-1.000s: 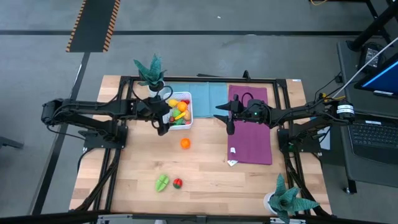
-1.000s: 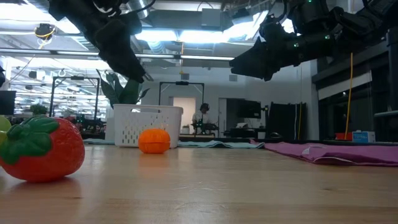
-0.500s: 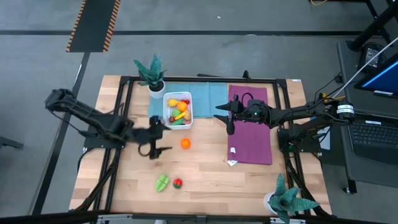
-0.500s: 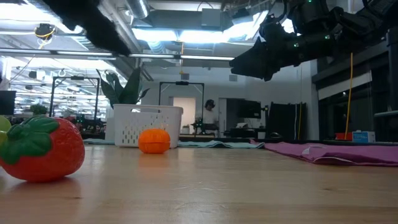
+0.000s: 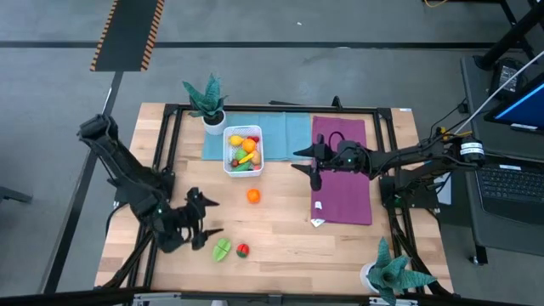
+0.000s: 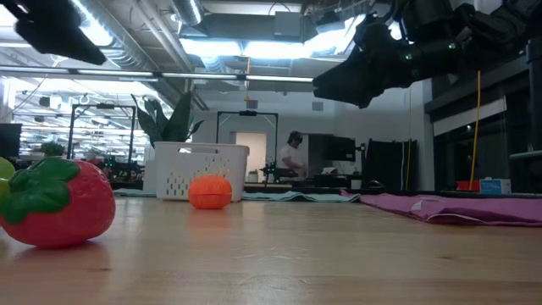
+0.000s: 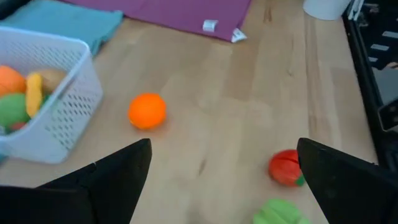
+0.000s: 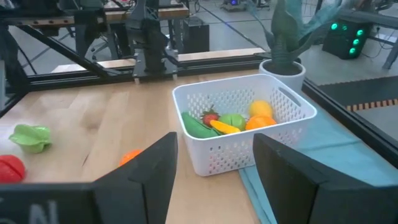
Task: Pick and placing Produce into tupperware
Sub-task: Put the green starfruit into the white basket
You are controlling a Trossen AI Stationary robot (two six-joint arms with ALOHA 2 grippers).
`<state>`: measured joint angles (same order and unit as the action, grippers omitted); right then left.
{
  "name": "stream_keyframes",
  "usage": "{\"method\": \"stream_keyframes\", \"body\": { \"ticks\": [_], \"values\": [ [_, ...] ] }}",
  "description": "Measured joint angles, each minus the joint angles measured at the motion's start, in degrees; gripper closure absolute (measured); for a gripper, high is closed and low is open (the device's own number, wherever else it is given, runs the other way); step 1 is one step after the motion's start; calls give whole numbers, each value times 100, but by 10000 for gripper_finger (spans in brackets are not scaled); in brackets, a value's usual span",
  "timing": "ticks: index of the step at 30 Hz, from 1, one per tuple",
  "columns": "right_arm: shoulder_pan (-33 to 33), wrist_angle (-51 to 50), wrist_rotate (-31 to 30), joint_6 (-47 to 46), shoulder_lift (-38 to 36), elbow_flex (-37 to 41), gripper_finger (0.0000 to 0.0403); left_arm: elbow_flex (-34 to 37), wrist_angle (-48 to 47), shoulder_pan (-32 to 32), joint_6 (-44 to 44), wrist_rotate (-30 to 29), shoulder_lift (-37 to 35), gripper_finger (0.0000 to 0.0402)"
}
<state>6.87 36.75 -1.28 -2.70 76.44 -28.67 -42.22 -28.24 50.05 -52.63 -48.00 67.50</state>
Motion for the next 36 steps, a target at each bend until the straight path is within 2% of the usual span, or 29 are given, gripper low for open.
{"method": "stream_keyframes", "body": {
  "ticks": [7, 12, 19, 27, 36],
  "values": [
    [-244, -56, -4, -146, 0, 0, 190, -997, -1391, 383, -1935, 42, 1086, 8],
    [-482, -109, -8, -169, 2, 0, 190, -1975, -2396, 568, -3184, 438, 1958, 12],
    [-726, -109, -9, -307, 7, 0, 190, -3313, -3619, 625, -4486, 1146, 3027, 8],
    [-871, -148, -11, -474, 7, 0, 190, -4413, -4219, 499, -5251, 1667, 3897, 10],
    [-1023, -192, -11, -468, 9, 0, 190, -4687, -4277, 133, -4895, 2343, 4508, 12]
  ]
}}
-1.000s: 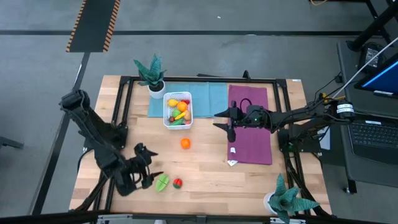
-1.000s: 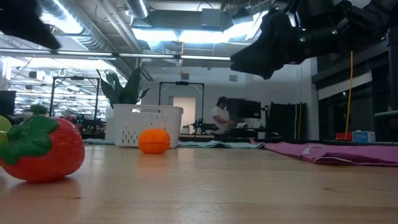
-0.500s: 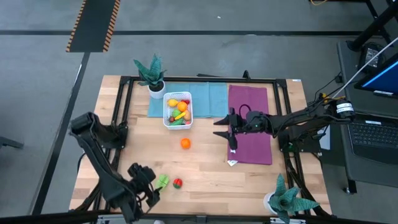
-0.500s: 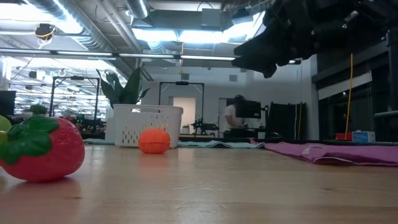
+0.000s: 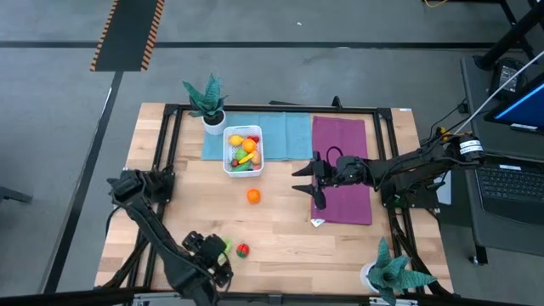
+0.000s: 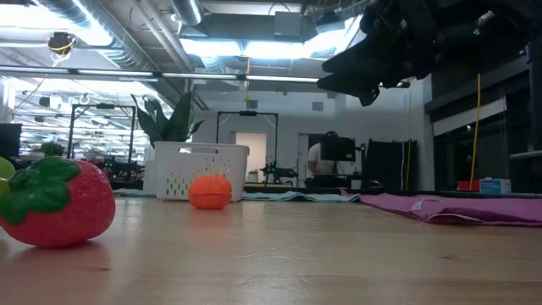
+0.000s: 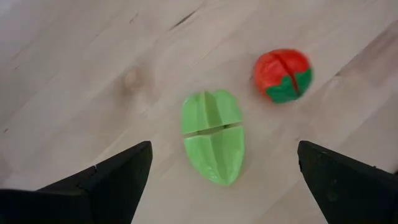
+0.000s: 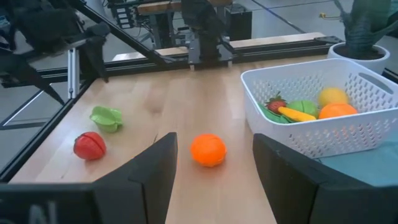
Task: Pick and placing Produce into tupperware
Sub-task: Put the green starfruit into the white basket
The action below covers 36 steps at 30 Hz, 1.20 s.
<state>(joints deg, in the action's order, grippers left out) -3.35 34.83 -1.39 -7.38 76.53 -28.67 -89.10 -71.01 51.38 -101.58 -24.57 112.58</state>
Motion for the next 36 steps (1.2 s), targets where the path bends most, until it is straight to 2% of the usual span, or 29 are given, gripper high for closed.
{"method": "stream_keyframes", "body": {
  "ticks": [4, 17, 24, 36],
  "values": [
    [-2, -6, 0, 2, 2, 0, 190, -1, 11, -125, 67, 163, 34, 9],
    [0, -28, 0, -4, 2, 0, 190, 36, 162, -178, 148, 164, 28, 8],
    [0, -65, 0, -52, 2, 0, 190, 633, 991, -178, 168, 161, 28, 12],
    [0, -61, 0, -131, 2, 0, 190, 1298, 1495, -236, 167, 160, 28, 12]
  ]
}}
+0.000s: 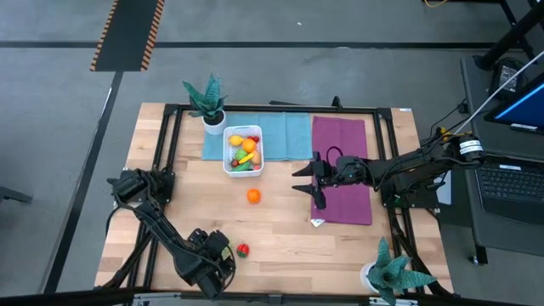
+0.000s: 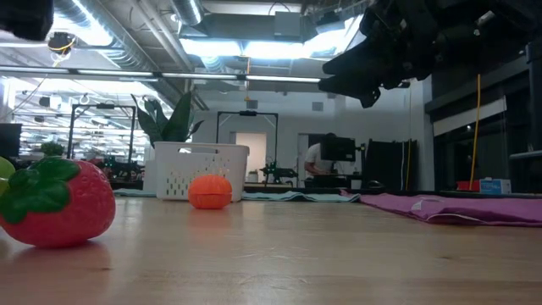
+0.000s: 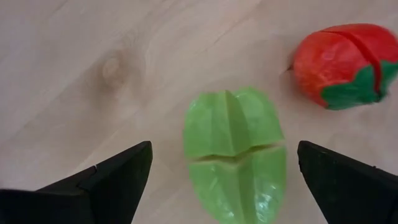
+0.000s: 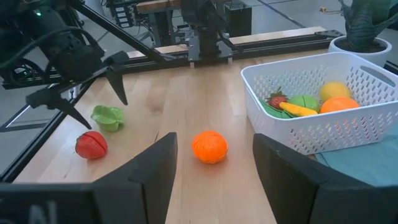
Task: Pick and placing Produce into tupperware
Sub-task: Put the green starfruit into the white basket
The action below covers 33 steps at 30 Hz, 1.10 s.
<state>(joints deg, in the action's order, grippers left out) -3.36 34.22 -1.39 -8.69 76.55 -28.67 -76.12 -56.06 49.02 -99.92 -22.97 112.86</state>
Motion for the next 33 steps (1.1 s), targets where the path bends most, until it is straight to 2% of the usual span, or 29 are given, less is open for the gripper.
{"method": "stream_keyframes", "body": {
  "ticks": [8, 18, 27, 33],
  "values": [
    [-8, 1, 0, -18, 0, 0, 190, 283, 66, -1, -31, -2, 0, 13],
    [-159, 4, 0, -9, 0, 0, 190, 731, 851, -10, 12, -76, -50, 9],
    [-186, 4, 0, -9, 0, 0, 190, 754, 888, -119, 28, -6, -35, 31],
    [-186, 4, 0, -9, 0, 0, 190, 759, 902, -143, 21, -6, -26, 65]
  ]
}}
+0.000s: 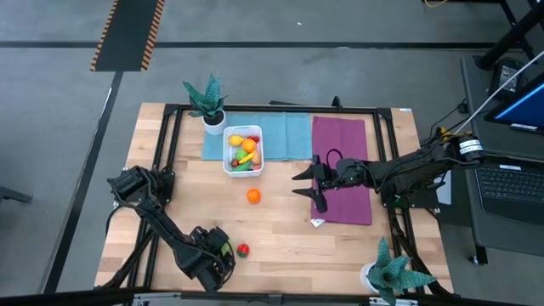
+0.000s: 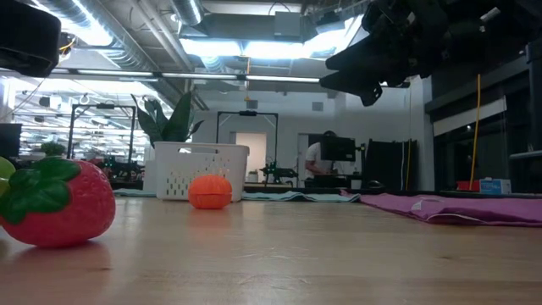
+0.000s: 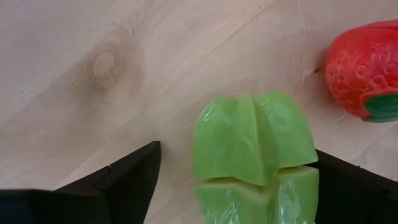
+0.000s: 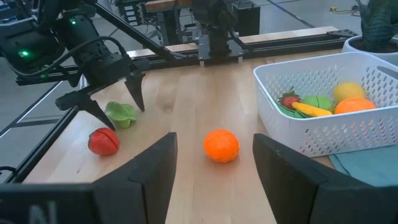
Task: Pick and placing Produce into tupperware
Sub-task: Put the green starfruit into the white basket
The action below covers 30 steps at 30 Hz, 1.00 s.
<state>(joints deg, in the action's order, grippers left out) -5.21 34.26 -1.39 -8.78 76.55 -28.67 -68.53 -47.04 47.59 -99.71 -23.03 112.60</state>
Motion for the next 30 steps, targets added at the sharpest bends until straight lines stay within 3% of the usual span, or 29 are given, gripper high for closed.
{"method": "stream_keyframes", "body": {
  "ticks": [14, 30],
  "values": [
    [0, 0, 0, -2, 0, 0, 190, -293, -192, -11, 174, 112, 50, 194],
    [0, -20, 0, -22, 0, 0, 190, -432, -590, -12, 721, 176, -220, 194]
  ]
}}
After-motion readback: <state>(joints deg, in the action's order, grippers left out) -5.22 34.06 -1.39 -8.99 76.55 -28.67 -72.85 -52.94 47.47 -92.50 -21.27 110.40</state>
